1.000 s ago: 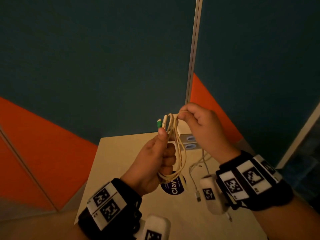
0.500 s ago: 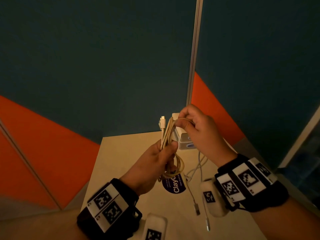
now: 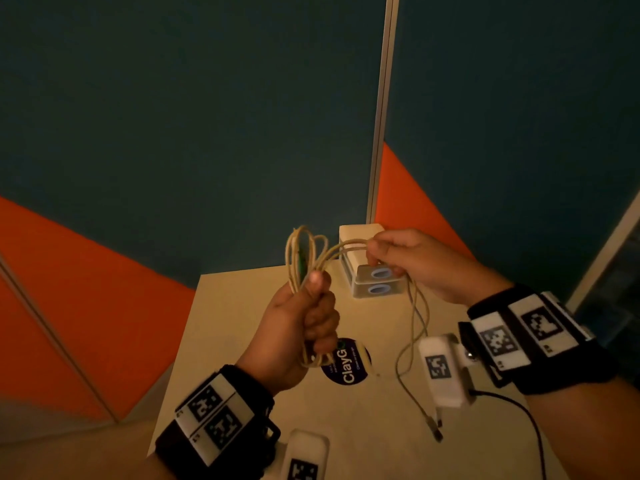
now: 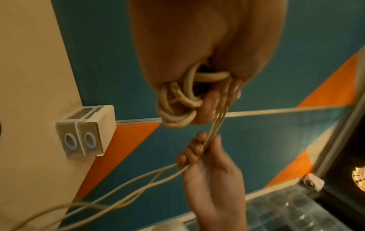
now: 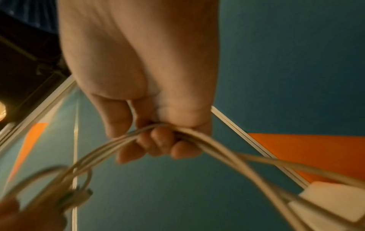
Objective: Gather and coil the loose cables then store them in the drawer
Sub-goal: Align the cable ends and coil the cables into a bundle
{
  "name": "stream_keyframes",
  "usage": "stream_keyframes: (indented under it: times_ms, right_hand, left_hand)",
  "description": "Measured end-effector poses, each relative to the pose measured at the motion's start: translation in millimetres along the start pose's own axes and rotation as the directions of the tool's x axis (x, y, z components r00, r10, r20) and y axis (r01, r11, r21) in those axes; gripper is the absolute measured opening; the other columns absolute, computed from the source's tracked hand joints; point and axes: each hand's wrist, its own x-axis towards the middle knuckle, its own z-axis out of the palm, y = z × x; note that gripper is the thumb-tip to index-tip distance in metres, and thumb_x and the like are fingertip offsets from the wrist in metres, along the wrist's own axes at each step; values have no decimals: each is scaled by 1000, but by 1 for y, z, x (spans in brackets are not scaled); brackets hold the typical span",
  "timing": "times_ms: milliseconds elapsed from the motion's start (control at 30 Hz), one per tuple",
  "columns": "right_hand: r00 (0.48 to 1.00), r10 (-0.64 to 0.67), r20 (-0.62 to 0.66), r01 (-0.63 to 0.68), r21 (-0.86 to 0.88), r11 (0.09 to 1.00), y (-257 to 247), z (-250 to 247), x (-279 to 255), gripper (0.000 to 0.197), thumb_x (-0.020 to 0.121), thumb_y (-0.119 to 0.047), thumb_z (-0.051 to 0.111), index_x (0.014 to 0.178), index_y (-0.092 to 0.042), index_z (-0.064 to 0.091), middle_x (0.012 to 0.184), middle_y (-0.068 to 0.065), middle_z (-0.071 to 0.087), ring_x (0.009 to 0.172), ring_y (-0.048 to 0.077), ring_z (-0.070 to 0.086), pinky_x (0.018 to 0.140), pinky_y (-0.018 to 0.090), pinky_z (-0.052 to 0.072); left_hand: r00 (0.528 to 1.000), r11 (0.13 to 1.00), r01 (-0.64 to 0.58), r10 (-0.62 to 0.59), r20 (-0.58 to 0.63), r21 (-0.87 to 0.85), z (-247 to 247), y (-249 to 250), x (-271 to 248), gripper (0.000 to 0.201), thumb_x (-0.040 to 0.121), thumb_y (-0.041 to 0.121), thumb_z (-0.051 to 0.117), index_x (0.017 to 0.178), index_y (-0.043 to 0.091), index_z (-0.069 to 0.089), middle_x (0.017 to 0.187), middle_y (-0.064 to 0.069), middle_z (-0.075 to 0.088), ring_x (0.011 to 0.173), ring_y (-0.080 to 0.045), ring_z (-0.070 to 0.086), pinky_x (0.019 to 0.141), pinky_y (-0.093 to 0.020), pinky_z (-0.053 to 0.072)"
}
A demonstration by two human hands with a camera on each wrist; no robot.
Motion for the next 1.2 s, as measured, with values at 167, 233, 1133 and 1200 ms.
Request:
stream_keyframes:
  times_ms: [167, 233, 1133, 1200]
  right_hand:
    - [999, -43, 24, 23, 539, 842, -1, 7, -11, 31, 93, -5, 36, 86, -11, 66, 67, 2, 45, 56, 7, 40, 52, 19, 36]
    - [1000, 6, -28, 15, 672, 741, -6, 20, -11, 28, 92, -3, 37, 85, -7, 64, 59, -2, 49, 52, 6, 40, 45, 16, 36]
    - [963, -133, -236, 129, -32, 991, -13, 58, -4, 25, 92, -19, 46, 100, -7, 66, 92, 10, 62, 86, 19, 58, 80, 33, 47]
    - [987, -76, -145, 97, 150, 984, -13, 55, -7, 31, 94, -25, 40, 101, -8, 65, 101, 13, 67, 95, 23, 60, 89, 40, 46]
  left_hand:
    - [997, 994, -64, 67, -36, 93, -3, 5, 5, 26, 90, 33, 48, 71, 17, 42, 51, 5, 36, 37, -5, 28, 35, -17, 27]
    - [995, 978, -52, 68, -73, 202, 1, 3, 6, 25, 88, 35, 47, 74, 14, 45, 55, 0, 38, 38, -9, 28, 36, -18, 27]
    - [997, 905, -13, -21, 74, 425, -1, -8, 11, 24, 86, 30, 48, 71, 13, 41, 51, 6, 37, 43, -8, 30, 46, -24, 30]
    - [998, 912, 12, -39, 57, 411, -2, -7, 12, 25, 86, 30, 48, 67, 15, 43, 50, 6, 37, 42, -8, 31, 45, -23, 31]
